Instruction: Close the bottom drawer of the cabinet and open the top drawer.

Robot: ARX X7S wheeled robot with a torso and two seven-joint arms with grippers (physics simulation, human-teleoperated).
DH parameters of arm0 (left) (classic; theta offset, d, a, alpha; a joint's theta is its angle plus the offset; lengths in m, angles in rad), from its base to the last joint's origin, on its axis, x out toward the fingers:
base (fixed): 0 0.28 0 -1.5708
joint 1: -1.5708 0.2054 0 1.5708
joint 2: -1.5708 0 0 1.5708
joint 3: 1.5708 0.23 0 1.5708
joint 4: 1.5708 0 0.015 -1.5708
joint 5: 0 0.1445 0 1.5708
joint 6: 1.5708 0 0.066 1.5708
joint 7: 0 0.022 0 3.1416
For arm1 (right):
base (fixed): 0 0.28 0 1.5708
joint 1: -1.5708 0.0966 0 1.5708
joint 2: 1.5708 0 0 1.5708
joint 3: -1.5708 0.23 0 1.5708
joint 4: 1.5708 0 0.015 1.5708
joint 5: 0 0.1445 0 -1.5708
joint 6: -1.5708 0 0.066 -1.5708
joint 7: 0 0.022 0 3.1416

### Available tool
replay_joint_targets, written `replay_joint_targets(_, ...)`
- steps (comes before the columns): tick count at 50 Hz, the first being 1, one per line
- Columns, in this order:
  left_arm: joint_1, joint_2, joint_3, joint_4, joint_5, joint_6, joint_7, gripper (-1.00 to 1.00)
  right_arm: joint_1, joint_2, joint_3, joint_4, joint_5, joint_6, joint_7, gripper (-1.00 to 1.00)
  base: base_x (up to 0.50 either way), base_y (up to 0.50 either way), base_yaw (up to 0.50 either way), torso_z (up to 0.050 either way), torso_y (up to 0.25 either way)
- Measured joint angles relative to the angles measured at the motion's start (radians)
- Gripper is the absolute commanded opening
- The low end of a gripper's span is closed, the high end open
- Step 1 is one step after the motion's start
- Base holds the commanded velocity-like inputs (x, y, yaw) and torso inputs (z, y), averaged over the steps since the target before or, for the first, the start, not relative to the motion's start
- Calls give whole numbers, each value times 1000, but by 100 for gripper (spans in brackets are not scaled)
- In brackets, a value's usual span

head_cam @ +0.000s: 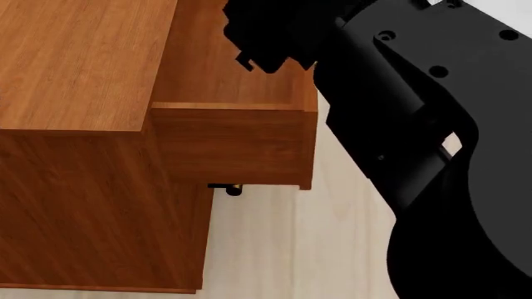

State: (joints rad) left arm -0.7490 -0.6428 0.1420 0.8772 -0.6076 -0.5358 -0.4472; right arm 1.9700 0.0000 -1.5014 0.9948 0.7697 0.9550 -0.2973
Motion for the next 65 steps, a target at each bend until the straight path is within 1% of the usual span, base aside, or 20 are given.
replay_joint_targets(46, -30, -10, 9, 9, -24, -11, -18, 100, -15, 2, 50, 263, -195, -34, -134, 100, 0, 0, -1, 0, 0)
replay_joint_targets(65, -32, -15, 9, 5, -28, -4, -20, 100, -19, 48, 100, 268, -261, -13, -129, 100, 0, 0, -1, 0, 0)
